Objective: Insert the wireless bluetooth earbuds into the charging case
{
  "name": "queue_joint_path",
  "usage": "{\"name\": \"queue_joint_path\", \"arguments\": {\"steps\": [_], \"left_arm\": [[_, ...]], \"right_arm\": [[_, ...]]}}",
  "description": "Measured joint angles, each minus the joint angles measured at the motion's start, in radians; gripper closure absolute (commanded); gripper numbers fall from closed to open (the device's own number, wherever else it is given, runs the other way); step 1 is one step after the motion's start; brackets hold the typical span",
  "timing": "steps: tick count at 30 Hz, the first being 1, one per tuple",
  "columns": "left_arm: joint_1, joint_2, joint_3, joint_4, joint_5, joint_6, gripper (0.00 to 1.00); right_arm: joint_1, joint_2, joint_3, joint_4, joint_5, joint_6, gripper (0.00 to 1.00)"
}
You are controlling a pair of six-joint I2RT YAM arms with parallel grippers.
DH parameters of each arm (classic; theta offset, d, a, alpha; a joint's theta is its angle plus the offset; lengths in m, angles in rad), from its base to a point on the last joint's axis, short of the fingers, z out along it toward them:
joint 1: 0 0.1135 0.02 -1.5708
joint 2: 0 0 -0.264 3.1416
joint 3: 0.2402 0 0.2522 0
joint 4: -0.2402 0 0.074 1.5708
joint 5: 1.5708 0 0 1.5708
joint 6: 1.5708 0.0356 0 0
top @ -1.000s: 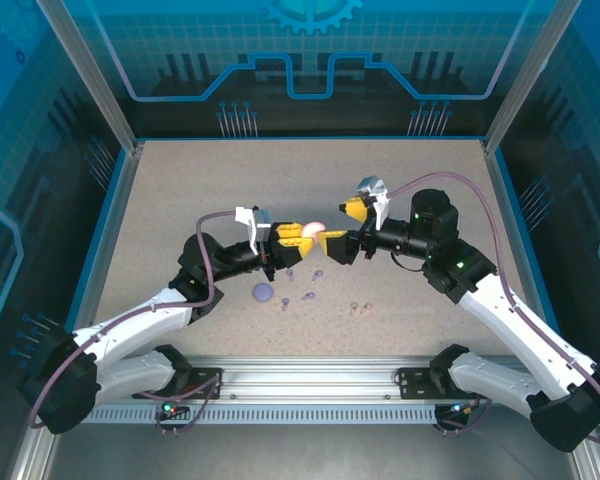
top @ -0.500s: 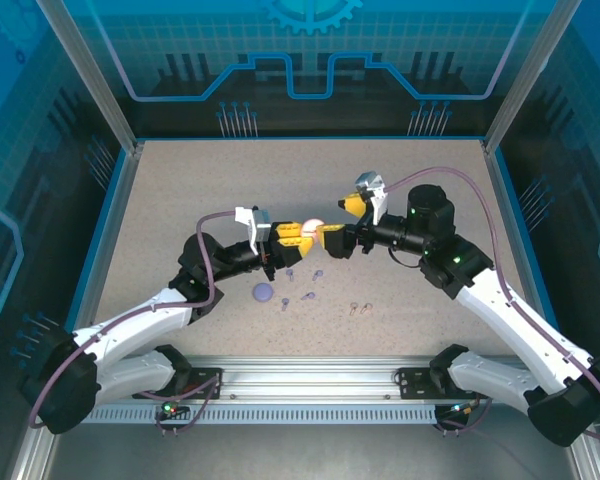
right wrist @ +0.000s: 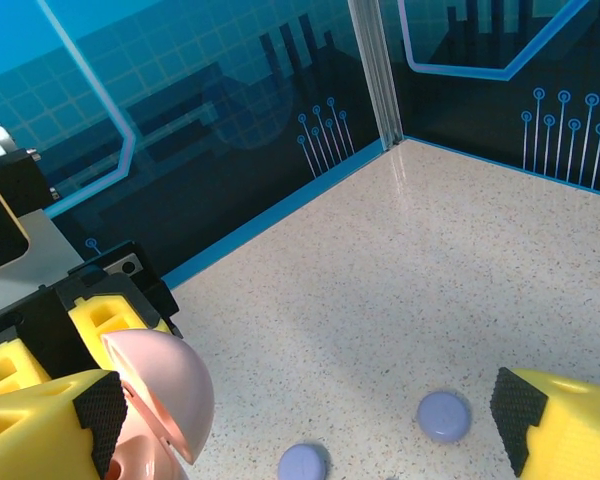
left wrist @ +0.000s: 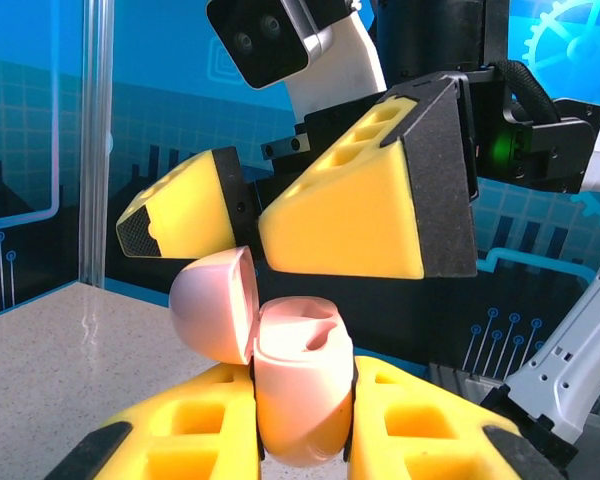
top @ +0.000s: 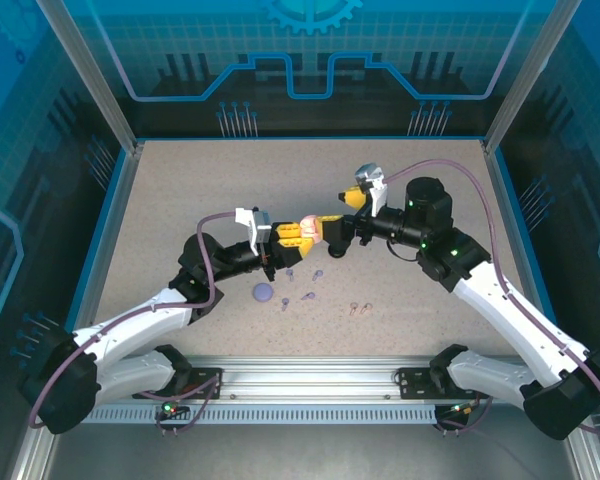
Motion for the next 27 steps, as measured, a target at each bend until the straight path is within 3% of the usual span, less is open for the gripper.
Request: {"name": "queue_joint_path", "arguments": {"steps": [6, 10, 18, 27], "left_arm": [[0.0, -0.001, -0.018, 0.0, -0.001, 0.011, 0.81], [0.0, -0.006, -0.059, 0.034, -0.001, 0.029, 0.82], [0.0, -0.018, -0.106, 0.12, -0.001, 0.044, 0.83], [0.0, -0.045, -0.108, 0.138, -0.001, 0.06, 0.83]], "right_arm": [[-0.002, -0.024, 0.036, -0.057, 0.018, 0.023, 0.03], [-0.009, -0.079, 0.078, -0.188, 0.124, 0.058, 0.05], [-0.022, -0.061, 0.094, -0.553, 0.378, 0.197, 0.21], [-0.024, 0.137, -0.097, -0.681, 0.341, 0.34, 0.42]]}}
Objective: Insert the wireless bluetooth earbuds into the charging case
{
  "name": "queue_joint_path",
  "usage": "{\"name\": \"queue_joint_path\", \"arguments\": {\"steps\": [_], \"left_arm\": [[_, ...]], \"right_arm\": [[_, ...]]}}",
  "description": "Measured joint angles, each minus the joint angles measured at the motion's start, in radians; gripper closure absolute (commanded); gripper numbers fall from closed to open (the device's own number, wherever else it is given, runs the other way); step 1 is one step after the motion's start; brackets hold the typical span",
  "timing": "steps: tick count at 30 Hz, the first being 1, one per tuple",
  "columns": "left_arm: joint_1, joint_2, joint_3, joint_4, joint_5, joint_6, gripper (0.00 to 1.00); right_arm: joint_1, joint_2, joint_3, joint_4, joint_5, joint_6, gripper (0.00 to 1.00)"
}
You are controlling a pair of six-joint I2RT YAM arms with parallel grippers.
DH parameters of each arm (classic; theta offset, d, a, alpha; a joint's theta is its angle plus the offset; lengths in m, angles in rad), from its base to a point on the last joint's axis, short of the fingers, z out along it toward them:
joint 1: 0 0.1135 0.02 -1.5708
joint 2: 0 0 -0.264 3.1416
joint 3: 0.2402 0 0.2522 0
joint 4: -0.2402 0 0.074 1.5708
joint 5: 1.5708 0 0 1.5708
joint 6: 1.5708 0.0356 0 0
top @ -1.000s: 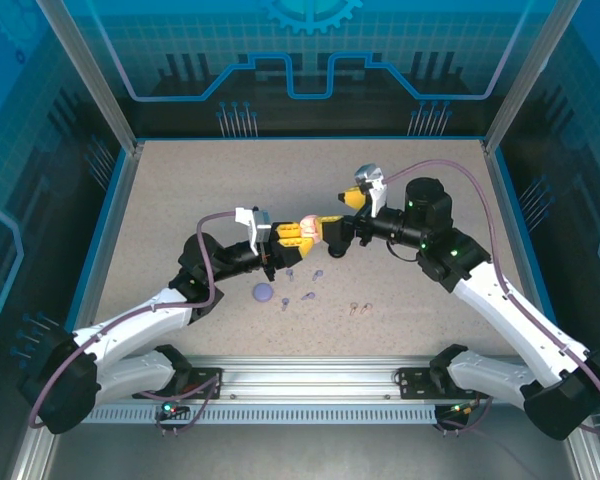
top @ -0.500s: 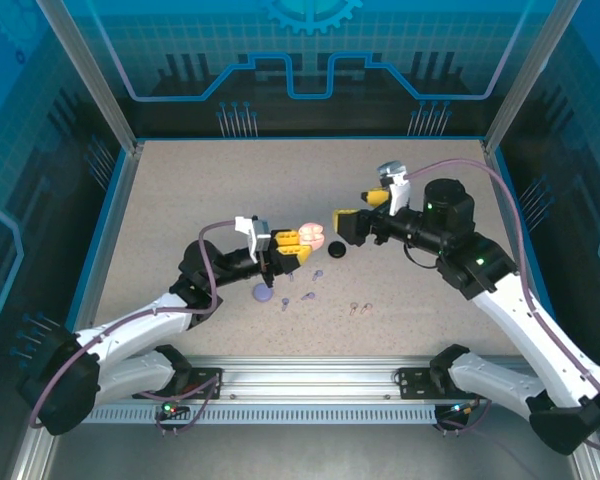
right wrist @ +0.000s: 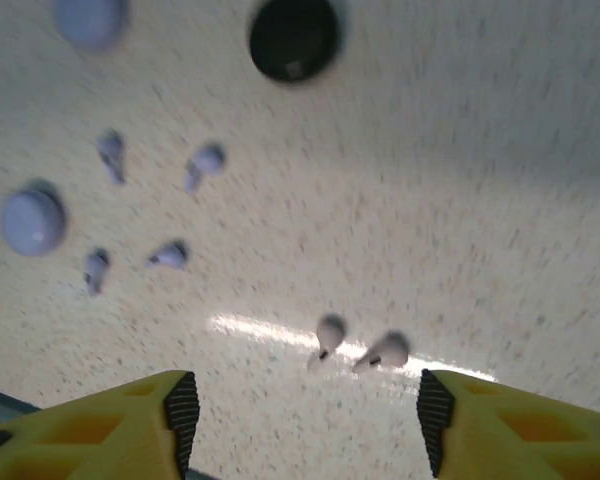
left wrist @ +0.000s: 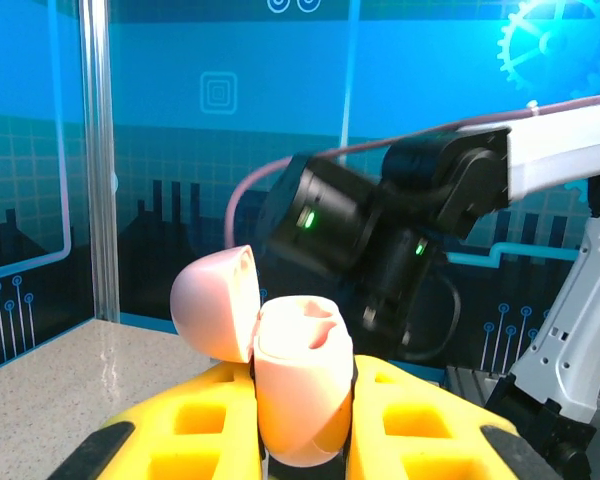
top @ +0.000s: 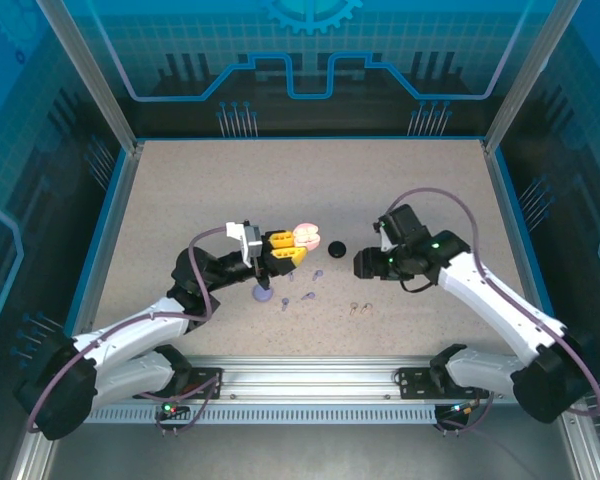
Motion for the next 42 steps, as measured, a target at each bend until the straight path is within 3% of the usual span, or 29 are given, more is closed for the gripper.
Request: {"name": "queue_joint_path", "arguments": {"steps": [18, 42], "left_arm": [[0.0, -0.051, -0.021, -0.005, -0.011, 0.023, 0.83], [-0.001, -0.072, -0.027, -0.031, -0.023, 0.03, 0.83]], "right_arm": [[0.155, 0.404, 0.063, 0.006, -0.01, 0.072, 0.46], [0.198, 0.534, 0.104, -0.002, 0.021, 0.077, 0.48]]}}
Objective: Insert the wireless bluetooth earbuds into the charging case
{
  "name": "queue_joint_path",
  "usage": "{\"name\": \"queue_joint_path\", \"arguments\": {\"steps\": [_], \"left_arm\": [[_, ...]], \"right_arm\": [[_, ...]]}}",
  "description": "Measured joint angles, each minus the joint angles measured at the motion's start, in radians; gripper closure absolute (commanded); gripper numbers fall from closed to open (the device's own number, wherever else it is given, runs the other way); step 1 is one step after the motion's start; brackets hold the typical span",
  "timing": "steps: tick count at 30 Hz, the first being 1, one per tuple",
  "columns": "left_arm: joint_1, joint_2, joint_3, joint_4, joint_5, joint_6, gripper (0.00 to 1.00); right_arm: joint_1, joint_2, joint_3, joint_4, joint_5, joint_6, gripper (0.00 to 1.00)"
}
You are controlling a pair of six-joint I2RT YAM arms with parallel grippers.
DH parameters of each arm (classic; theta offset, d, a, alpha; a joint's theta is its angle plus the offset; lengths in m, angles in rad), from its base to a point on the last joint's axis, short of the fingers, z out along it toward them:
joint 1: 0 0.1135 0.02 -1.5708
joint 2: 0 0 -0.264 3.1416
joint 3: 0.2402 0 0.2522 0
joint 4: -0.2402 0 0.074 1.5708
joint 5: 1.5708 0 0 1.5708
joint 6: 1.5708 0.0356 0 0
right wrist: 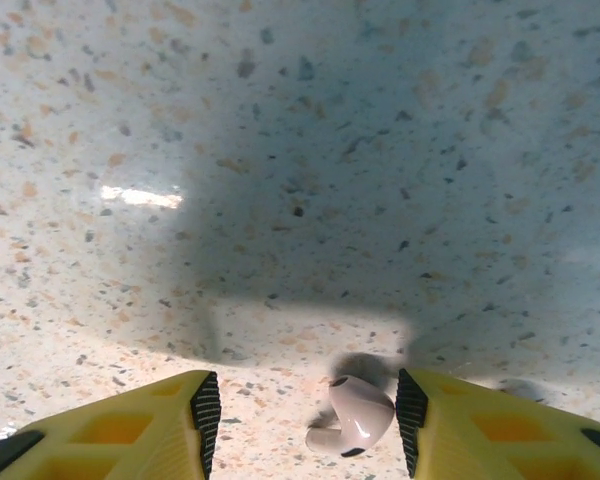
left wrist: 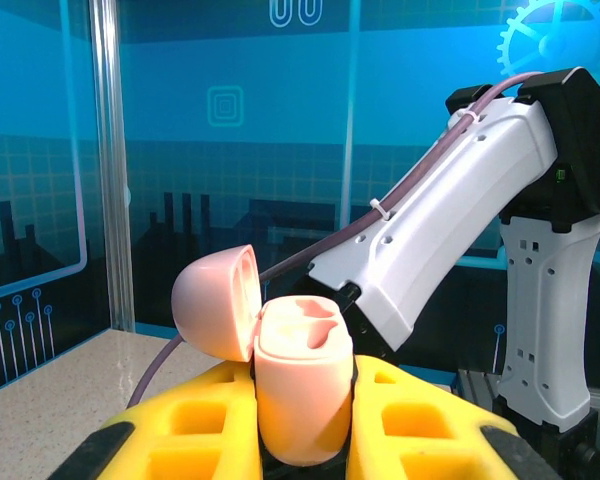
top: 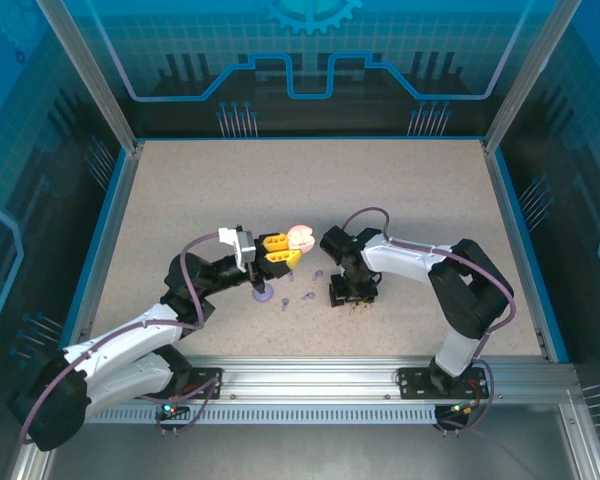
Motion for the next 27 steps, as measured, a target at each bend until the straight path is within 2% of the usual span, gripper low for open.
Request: {"name": "queue_joint_path", "arguments": {"steps": [10, 19, 27], "left_arm": [[0.0, -0.002, 0.0, 0.0, -0.004, 0.0, 0.83], [0.0, -0.003, 0.0, -0.002, -0.007, 0.0, 0.83], [0.0, -0.003, 0.0, -0.005, -0.007, 0.0, 0.83]], "right_arm": [[0.032, 0.021, 0.051, 0.026, -0.025, -0.028, 0.47], [0.036, 0.02, 0.068, -0.052, 0.035, -0.055, 0.47], [0.036, 0.021, 0.068, -0.09, 0.039, -0.083, 0.51]]}}
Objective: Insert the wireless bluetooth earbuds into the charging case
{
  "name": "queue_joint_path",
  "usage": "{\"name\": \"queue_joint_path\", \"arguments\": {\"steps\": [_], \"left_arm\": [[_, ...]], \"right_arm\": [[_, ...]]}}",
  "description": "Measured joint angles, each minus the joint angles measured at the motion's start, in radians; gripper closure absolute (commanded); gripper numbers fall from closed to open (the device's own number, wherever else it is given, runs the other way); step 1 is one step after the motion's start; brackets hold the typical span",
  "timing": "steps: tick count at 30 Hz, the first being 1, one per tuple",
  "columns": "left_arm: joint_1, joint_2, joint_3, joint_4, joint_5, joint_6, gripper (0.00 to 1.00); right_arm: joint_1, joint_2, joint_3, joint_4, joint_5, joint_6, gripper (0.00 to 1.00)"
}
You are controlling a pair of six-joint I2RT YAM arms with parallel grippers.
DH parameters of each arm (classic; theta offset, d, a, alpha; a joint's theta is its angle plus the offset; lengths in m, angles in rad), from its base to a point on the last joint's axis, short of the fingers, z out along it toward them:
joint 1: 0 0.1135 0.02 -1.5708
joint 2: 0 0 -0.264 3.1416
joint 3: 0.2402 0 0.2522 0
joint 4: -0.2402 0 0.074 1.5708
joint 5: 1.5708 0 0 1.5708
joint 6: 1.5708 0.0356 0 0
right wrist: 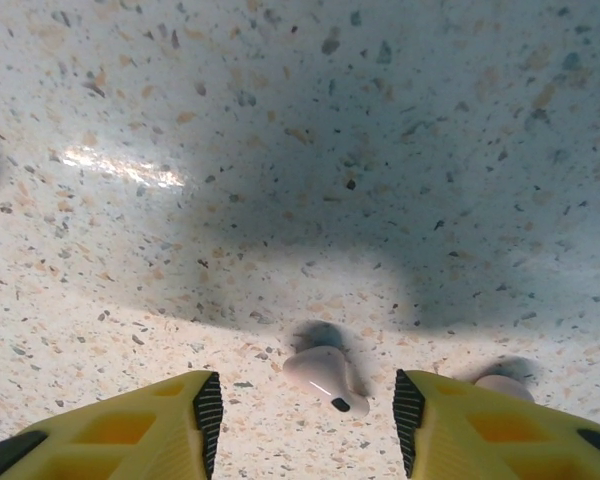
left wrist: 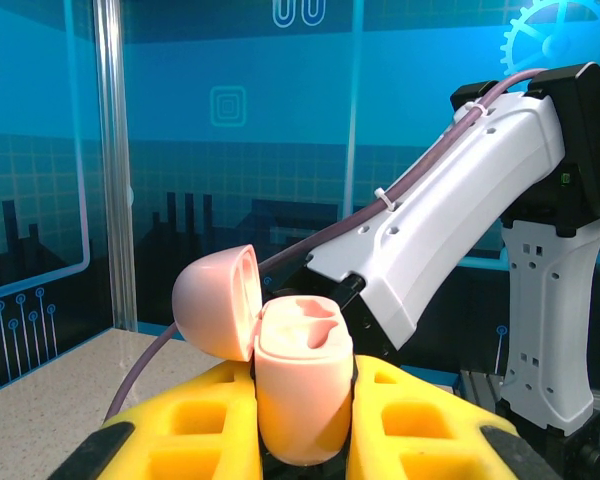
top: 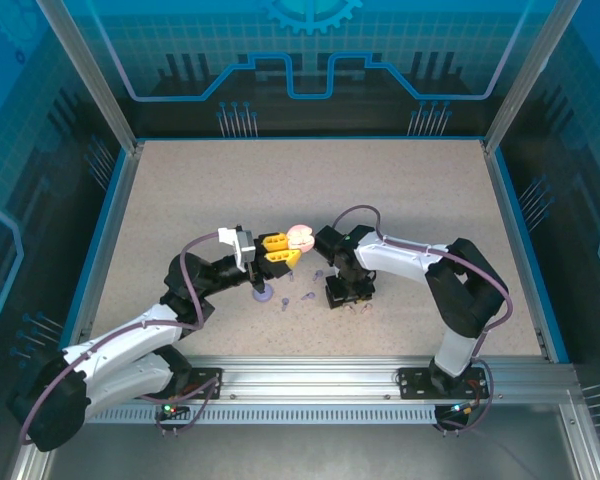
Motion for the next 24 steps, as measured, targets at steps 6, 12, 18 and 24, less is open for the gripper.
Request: {"name": "queue_joint_path", "arguments": {"steps": [6, 12, 18, 24], "left_arm": [[0.0, 0.0, 0.0, -0.003, 0.0, 0.0, 0.83], [0.0, 0.0, 0.0, -0.007, 0.0, 0.0, 0.83], [0.0, 0.0, 0.0, -0.015, 0.0, 0.0, 0.83], [0.0, 0.0, 0.0, -0.022, 0.0, 0.0, 0.83]], "right_arm": [[0.0, 0.025, 0.0, 0.002, -0.002, -0.01, 0.54], [0.0, 0.051, 0.0, 0.002, -0.006, -0.017, 0.6], [0.0, 0.065, 0.0, 0.002, -0.01, -0.024, 0.64], [0.0, 0.065, 0.0, -0.001, -0.008, -0.025, 0.72]]}}
